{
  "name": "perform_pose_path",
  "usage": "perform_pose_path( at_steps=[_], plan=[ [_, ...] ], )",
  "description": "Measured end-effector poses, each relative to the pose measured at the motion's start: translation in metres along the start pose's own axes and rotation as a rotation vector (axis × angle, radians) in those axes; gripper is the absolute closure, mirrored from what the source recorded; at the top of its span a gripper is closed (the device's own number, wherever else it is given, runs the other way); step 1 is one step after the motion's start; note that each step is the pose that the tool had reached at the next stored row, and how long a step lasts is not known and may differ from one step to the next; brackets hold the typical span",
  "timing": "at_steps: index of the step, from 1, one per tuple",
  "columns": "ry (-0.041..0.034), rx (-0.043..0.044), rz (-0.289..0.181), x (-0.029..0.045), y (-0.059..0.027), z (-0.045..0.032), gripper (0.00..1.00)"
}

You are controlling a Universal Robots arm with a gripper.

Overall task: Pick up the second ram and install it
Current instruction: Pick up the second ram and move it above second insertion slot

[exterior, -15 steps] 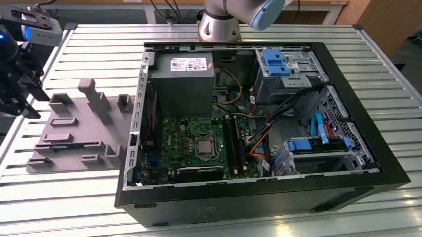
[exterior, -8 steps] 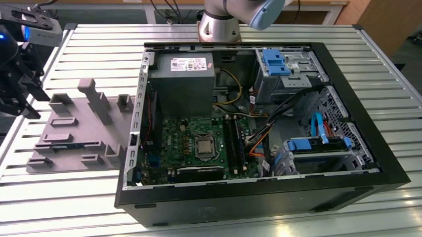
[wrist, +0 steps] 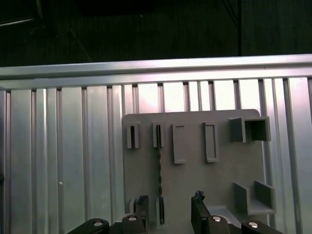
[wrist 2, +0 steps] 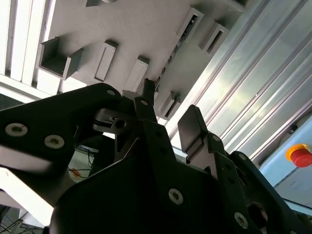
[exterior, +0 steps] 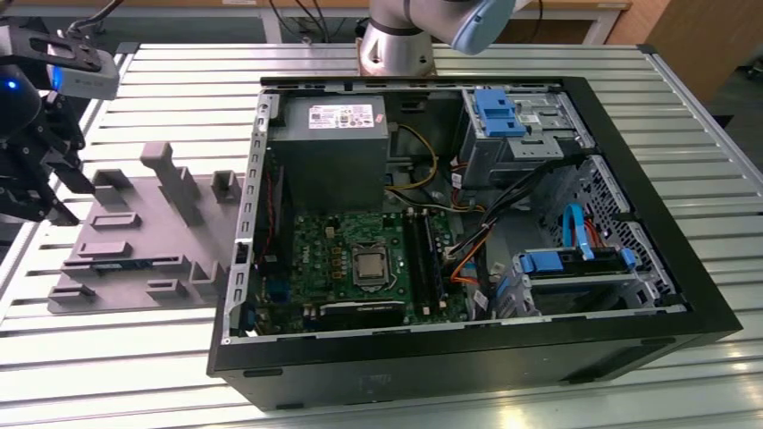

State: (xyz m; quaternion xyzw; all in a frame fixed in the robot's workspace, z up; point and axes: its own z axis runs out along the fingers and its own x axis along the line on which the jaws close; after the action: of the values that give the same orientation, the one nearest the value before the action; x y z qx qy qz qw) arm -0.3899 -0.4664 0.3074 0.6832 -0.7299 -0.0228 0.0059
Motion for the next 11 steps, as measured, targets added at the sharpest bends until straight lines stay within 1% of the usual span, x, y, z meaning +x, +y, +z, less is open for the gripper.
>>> perform_pose_path(
  at_steps=[11],
  plan=[
    [-0.0002, 0.0, 0.003, 0.0078, -0.0009, 0.0194, 0.53]
  ],
)
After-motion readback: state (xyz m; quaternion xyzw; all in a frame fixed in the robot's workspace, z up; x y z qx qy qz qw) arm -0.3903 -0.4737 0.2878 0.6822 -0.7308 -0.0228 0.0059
